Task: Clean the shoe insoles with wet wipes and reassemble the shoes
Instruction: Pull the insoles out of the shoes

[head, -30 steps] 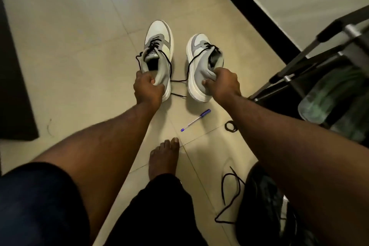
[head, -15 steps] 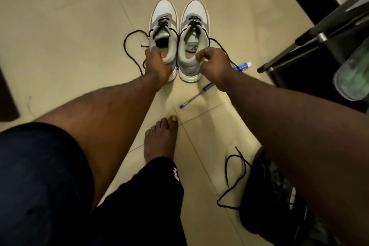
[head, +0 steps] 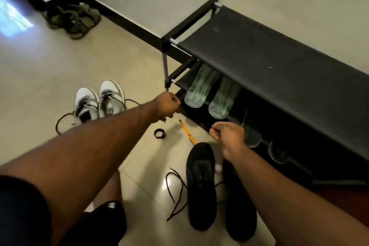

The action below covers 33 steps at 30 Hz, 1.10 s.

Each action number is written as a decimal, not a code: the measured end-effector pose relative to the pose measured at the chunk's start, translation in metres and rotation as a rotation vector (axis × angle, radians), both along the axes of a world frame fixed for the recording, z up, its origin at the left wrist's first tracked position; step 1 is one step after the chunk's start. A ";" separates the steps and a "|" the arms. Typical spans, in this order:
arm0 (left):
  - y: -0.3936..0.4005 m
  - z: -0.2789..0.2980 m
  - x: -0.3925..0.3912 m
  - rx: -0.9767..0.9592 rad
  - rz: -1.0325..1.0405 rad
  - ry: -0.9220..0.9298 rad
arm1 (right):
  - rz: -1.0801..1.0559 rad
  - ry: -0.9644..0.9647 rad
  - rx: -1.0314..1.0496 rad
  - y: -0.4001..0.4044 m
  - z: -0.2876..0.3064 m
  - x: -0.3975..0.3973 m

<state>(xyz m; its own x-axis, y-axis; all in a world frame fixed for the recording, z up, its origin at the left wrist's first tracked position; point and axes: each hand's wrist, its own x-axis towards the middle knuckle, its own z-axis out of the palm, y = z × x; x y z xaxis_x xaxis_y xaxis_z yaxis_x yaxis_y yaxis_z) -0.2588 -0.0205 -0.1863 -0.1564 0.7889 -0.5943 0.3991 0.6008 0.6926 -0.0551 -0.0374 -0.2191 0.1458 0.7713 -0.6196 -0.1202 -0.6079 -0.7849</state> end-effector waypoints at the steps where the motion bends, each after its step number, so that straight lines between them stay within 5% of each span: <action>1: 0.004 -0.004 0.013 -0.010 0.108 -0.056 | -0.067 0.031 -0.035 0.004 -0.001 0.011; 6: 0.020 -0.038 0.043 -0.117 0.766 -0.410 | -0.137 0.240 -0.231 0.028 -0.017 0.024; 17: 0.016 -0.038 0.053 0.106 0.756 -0.435 | -0.120 0.387 -0.113 0.025 -0.019 0.002; 25: -0.167 -0.049 0.082 0.105 1.261 -0.617 | 0.137 0.274 -0.136 -0.101 -0.002 0.009; 33: -0.233 -0.104 0.034 -0.019 1.399 -0.421 | 0.391 0.203 -0.255 -0.130 -0.044 -0.041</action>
